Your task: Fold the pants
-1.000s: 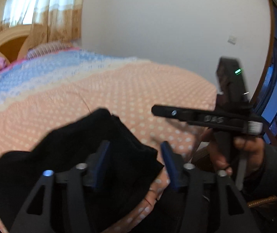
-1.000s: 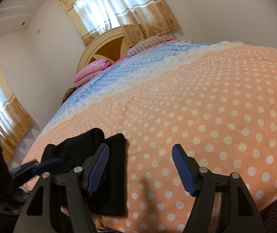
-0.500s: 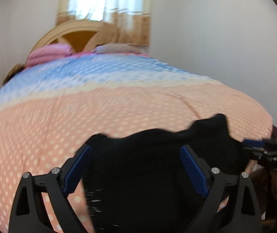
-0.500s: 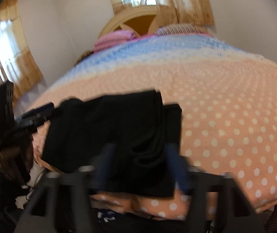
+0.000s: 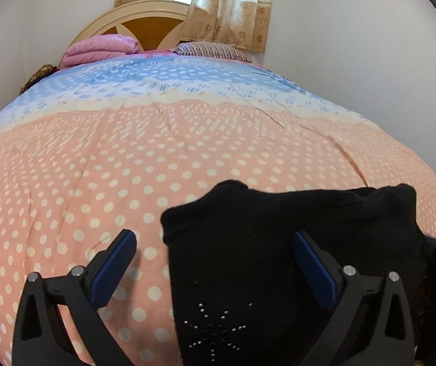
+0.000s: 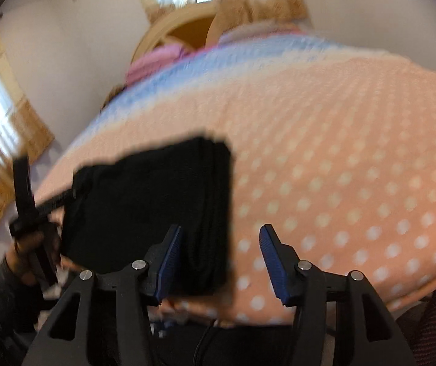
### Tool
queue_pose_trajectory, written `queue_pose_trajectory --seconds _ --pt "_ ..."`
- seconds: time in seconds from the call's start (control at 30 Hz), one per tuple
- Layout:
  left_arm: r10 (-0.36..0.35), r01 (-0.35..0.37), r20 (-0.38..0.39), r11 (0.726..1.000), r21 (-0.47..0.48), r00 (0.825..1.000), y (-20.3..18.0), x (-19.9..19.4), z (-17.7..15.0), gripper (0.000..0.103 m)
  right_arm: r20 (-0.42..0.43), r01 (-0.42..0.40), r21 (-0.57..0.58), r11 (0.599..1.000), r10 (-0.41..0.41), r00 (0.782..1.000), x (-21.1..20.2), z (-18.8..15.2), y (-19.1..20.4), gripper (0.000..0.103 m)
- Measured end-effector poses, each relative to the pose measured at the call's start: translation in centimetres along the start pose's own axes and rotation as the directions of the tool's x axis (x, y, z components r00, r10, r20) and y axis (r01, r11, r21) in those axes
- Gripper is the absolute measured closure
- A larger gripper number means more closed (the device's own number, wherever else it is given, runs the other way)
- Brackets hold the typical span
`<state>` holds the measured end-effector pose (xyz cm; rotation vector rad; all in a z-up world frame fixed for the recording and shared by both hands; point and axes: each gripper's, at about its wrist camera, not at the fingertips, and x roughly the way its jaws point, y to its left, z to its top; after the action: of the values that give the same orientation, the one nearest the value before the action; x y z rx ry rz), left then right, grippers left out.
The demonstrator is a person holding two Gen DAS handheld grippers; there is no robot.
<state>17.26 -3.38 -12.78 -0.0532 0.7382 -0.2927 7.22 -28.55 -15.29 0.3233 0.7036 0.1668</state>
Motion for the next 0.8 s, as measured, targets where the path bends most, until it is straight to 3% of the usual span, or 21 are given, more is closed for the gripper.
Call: queue_pose_trajectory --seconds 0.17,0.3,0.33,0.37,0.43,0.53,0.8 --pt "0.026 -0.026 0.014 1.000 0.009 1.000 -0.3 -0.5 0.2 0.000 0.064 -0.034 -0.025 0.999 0.036 0.997 -0.2 3.3 1.3 0.049" --pt "0.035 -0.036 0.009 0.999 0.022 0.999 -0.5 -0.3 0.1 0.000 -0.003 -0.070 0.035 0.997 0.070 0.998 3.6 5.4 1.6 0.050" --pt "0.035 -0.035 0.008 0.999 0.021 0.999 -0.4 -0.3 0.1 0.000 -0.025 -0.067 0.030 0.997 0.067 0.997 4.7 5.5 1.7 0.069" --pt "0.033 -0.033 0.006 0.999 0.020 0.999 -0.4 -0.2 0.1 0.000 -0.037 -0.050 0.020 0.999 0.051 0.998 5.5 5.4 1.8 0.079" --pt "0.034 -0.034 0.002 0.999 0.023 0.999 -0.3 -0.2 0.2 0.000 -0.031 -0.017 0.024 1.000 0.017 0.999 6.1 5.3 1.8 0.084" --pt "0.036 -0.036 -0.001 0.999 0.030 0.999 -0.4 0.0 0.3 0.000 -0.024 0.019 0.017 1.000 -0.018 1.000 6.6 4.9 1.7 0.085" --pt "0.027 -0.026 -0.034 0.999 0.025 0.999 -0.2 1.1 0.5 0.000 -0.044 0.024 0.021 0.999 -0.023 0.999 6.9 5.1 1.4 0.084"
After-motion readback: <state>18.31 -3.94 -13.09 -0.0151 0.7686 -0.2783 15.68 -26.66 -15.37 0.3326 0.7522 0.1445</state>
